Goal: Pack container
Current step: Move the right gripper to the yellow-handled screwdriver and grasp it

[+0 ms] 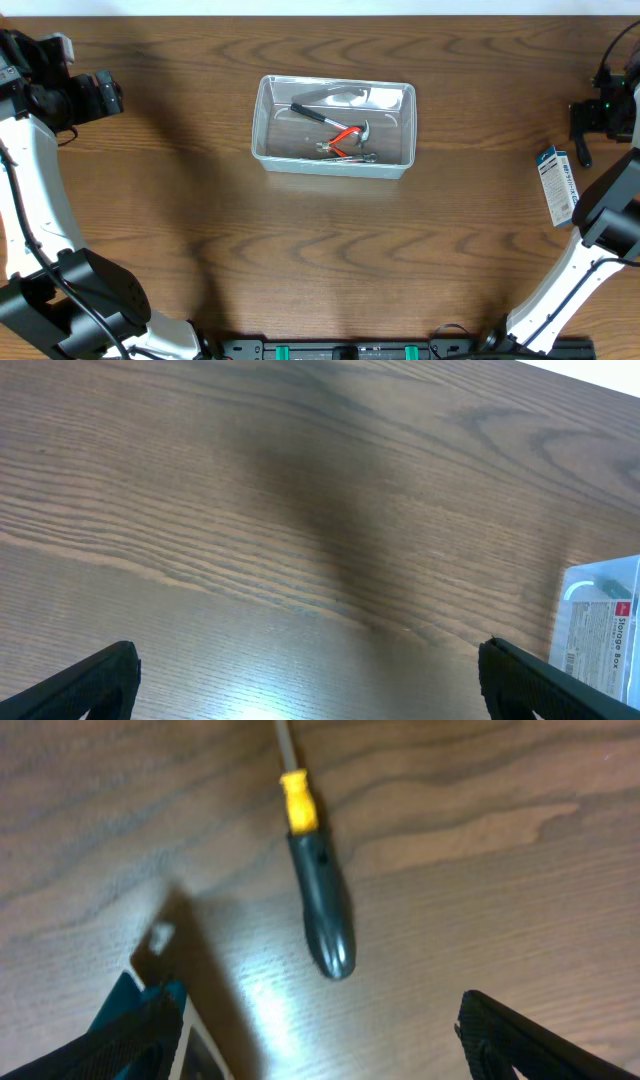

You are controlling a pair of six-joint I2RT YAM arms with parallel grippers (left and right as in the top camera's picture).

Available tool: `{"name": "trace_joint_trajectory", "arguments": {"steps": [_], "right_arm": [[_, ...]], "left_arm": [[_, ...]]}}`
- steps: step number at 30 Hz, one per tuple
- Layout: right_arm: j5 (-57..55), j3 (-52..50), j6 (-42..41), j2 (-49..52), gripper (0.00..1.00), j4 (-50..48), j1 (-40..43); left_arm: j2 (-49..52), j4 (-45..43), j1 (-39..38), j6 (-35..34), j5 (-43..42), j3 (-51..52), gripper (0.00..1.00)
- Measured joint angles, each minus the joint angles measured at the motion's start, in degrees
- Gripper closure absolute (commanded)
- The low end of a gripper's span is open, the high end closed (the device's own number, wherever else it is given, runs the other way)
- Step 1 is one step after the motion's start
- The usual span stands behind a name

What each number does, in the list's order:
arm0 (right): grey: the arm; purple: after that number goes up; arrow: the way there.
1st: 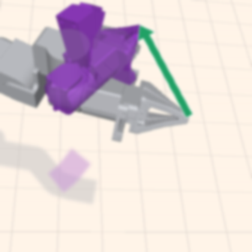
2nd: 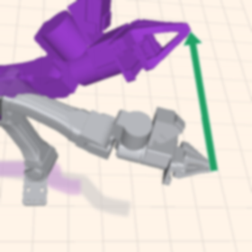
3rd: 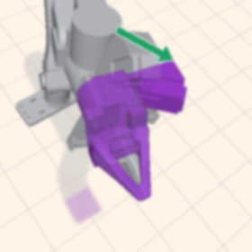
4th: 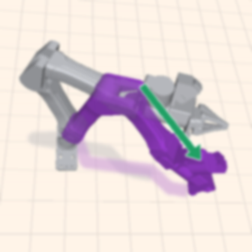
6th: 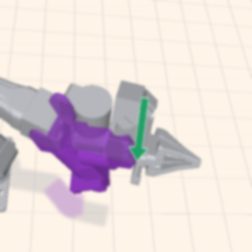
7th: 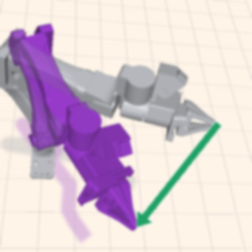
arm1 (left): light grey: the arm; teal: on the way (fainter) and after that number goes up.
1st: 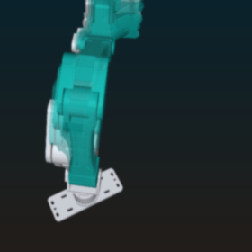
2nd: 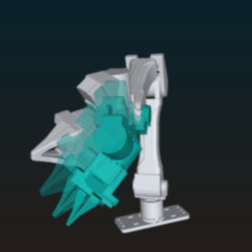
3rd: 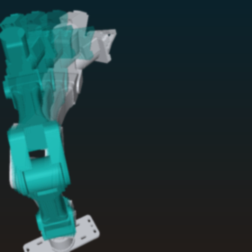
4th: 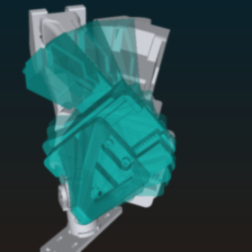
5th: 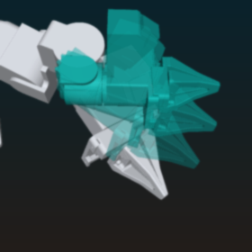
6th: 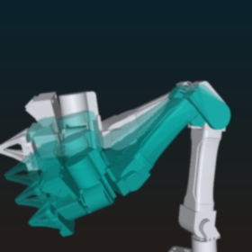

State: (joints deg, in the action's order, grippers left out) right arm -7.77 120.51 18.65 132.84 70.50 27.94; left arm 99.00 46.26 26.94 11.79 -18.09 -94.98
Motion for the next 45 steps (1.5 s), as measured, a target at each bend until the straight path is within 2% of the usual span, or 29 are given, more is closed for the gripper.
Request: {"name": "trace_joint_trajectory", "arguments": {"steps": [16,26,31,33,38,44,45], "right_arm": [[3.5,-0.26,4.2,2.95,0.14,-5.64,1.62],[5.66,-0.26,5.01,6.91,0.14,-5.57,4.11],[7.19,-0.22,5.46,8.68,0.19,-5.42,4.85],[7.43,-0.22,5.73,8.68,0.28,-5.49,4.87],[8.17,-0.22,6.23,8.76,0.65,-5.81,4.87],[8.33,-0.22,5.95,8.76,0.87,-5.75,4.85],[8.31,-0.2,5.81,8.76,0.93,-5.79,4.85]], "left_arm": [[0.0,0.02,-0.02,0.0,0.0,0.0,0.02],[0.0,0.0,0.0,0.0,-0.02,0.0,0.02],[0.0,0.0,0.0,0.0,0.0,0.0,0.02],[0.0,0.0,0.0,0.0,0.0,0.0,0.02],[0.0,0.0,0.0,0.0,-0.02,0.0,0.02],[0.0,0.0,0.0,0.0,0.0,0.0,0.02],[0.0,0.0,0.0,0.0,0.0,0.0,0.02]]}}
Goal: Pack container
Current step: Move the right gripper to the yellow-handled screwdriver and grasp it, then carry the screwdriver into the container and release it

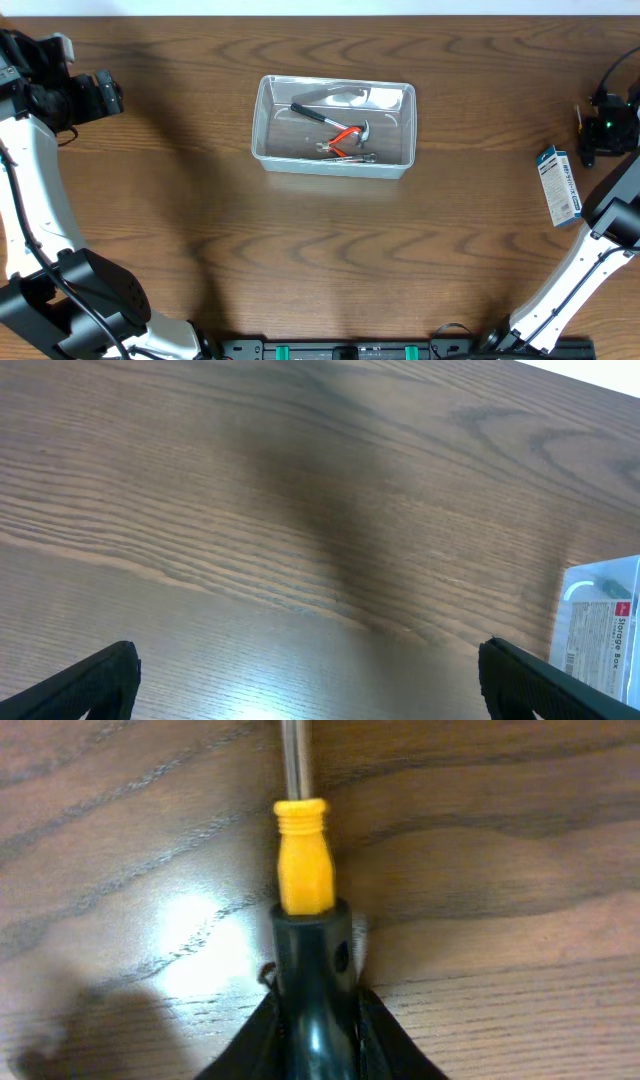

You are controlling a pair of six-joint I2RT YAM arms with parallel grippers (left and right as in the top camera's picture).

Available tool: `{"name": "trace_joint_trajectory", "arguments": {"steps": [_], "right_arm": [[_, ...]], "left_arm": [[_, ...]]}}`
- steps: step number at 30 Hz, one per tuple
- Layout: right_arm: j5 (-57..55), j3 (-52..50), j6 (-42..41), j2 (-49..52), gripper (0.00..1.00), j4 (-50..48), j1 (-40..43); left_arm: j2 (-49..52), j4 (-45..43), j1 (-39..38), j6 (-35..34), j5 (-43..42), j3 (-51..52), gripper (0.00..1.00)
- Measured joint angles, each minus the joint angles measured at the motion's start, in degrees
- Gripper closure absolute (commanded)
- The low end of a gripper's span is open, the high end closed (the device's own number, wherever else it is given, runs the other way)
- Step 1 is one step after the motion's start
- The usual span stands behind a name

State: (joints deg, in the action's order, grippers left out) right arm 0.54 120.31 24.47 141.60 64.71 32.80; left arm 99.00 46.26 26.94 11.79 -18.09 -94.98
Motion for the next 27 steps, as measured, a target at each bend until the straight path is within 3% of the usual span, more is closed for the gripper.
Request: {"name": "trace_joint_trajectory", "arguments": {"steps": [2,14,27], "right_arm": [[-0.02,0.07,-0.17,0.0,0.99,0.09,0.0],[1.86,1.88,-2.16,0.0,0.99,1.29,-0.24],[9.16,18.86,-3.48,-4.76,0.99,1.55,-10.14]], "left_arm": [[0.0,0.0,0.0,0.0,0.0,0.0,0.02],[0.0,0.0,0.0,0.0,0.0,0.0,0.02],[0.0,0.0,0.0,0.0,0.0,0.0,0.02]]}}
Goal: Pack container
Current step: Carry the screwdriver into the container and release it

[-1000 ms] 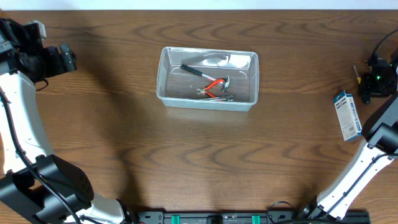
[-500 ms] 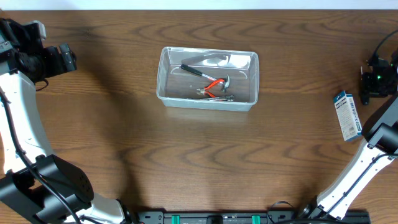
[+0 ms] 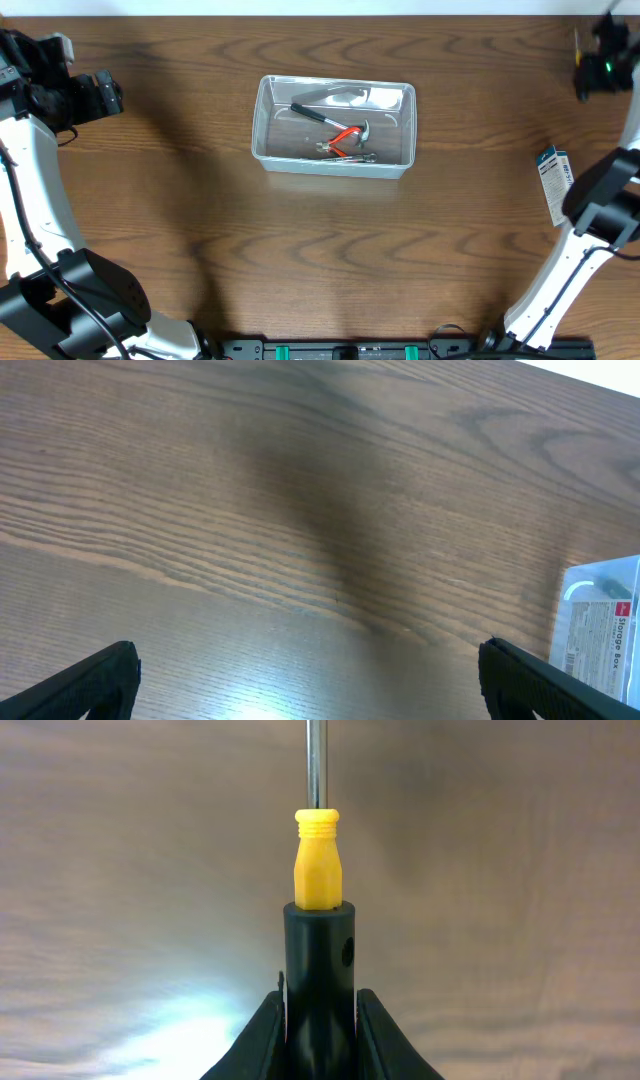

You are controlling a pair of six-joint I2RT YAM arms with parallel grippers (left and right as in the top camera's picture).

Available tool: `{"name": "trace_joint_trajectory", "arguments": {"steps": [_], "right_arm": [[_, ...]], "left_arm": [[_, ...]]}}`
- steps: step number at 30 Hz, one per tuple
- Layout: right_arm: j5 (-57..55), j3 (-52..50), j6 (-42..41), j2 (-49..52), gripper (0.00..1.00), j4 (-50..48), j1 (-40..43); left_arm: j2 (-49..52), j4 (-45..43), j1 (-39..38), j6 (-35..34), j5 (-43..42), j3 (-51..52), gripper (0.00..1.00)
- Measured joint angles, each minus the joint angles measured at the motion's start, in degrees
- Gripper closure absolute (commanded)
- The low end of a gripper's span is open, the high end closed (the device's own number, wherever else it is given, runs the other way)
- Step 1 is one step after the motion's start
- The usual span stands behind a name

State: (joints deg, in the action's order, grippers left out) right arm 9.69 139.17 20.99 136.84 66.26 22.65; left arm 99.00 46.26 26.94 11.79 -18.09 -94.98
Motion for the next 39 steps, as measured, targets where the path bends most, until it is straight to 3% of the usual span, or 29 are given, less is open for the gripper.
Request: {"name": "trace_joint_trajectory", "arguments": {"steps": [9,21,29,39], "right_arm": [[1.49,4.94,5.55,-9.81,0.99,1.46,-19.41],[0.98,4.63,11.76,-9.73,0.99,8.35,-42.75],[0.37,-0.9,13.73,-7.08,0.99,9.29,-50.38],[-0.59,-15.8,14.45,-1.4,0.99,6.91,-51.78]], "left_arm": [[0.0,0.0,0.0,0.0,-0.02,0.0,0.02],[0.0,0.0,0.0,0.0,0.0,0.0,0.02],[0.0,0.0,0.0,0.0,-0.02,0.0,0.02],[0.0,0.0,0.0,0.0,0.0,0.0,0.02]]}}
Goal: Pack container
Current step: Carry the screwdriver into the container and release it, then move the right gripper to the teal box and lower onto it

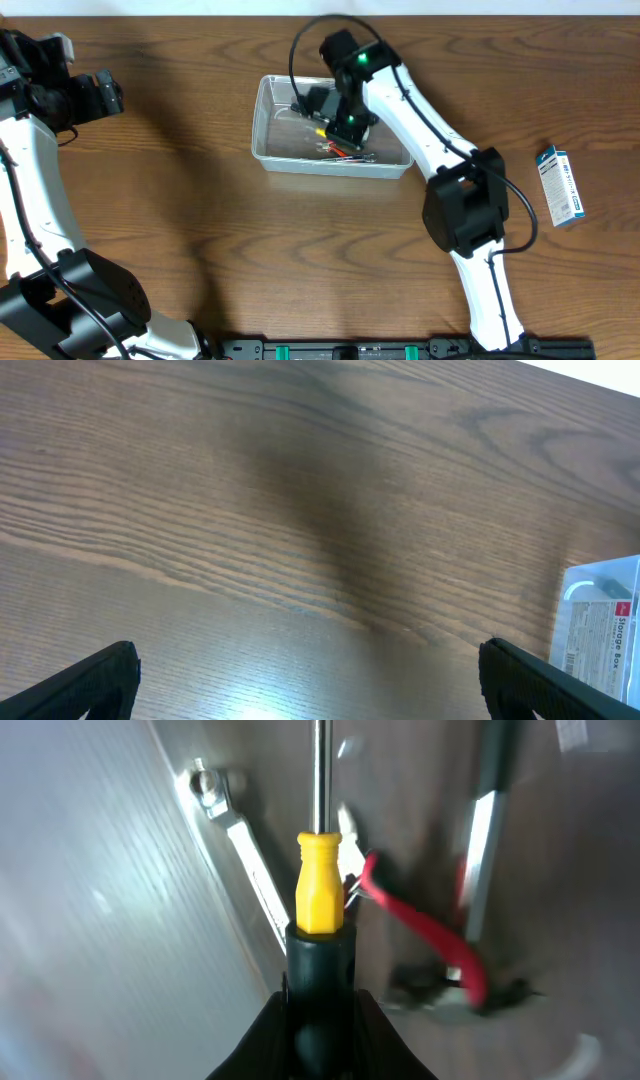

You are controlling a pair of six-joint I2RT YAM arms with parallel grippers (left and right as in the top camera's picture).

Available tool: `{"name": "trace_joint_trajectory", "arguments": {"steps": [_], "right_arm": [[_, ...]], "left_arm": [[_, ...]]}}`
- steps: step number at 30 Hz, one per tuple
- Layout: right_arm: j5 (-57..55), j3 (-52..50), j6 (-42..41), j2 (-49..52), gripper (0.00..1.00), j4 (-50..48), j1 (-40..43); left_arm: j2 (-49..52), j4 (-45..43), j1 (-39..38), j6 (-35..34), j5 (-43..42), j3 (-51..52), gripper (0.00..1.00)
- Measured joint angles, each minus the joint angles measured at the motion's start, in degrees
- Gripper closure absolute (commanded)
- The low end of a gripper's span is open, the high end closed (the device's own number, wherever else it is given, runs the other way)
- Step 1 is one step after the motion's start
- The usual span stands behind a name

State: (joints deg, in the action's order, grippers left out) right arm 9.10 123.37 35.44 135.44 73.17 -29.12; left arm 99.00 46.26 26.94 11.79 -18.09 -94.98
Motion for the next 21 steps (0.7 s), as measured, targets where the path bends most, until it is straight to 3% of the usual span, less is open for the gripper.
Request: {"name": "trace_joint_trajectory", "arguments": {"steps": [2,3,4,5,16,21], "right_arm": [[-0.09,-2.54,0.0,0.07,0.87,-1.01,0.0],[-0.11,-3.23,0.0,0.07,0.66,-1.4,0.0],[-0.09,-3.72,-0.09,0.07,0.33,-1.66,0.0],[-0.13,-4.04,-0.02,0.07,0.27,-1.9,0.0],[-0.13,-4.13,-2.01,0.07,0.22,-4.68,0.0],[-0.13,4.68,-9.18,0.11,0.07,-2.91,0.26]], "left_arm": [[0.0,0.0,0.0,0.0,-0.02,0.0,0.02],[0.0,0.02,0.0,0.0,0.0,0.0,0.02],[0.0,0.0,0.0,0.0,0.0,0.0,0.02],[0.0,0.0,0.0,0.0,0.0,0.0,0.02],[0.0,0.0,0.0,0.0,0.0,0.0,0.02],[0.0,0.0,0.0,0.0,-0.02,0.0,0.02]]}}
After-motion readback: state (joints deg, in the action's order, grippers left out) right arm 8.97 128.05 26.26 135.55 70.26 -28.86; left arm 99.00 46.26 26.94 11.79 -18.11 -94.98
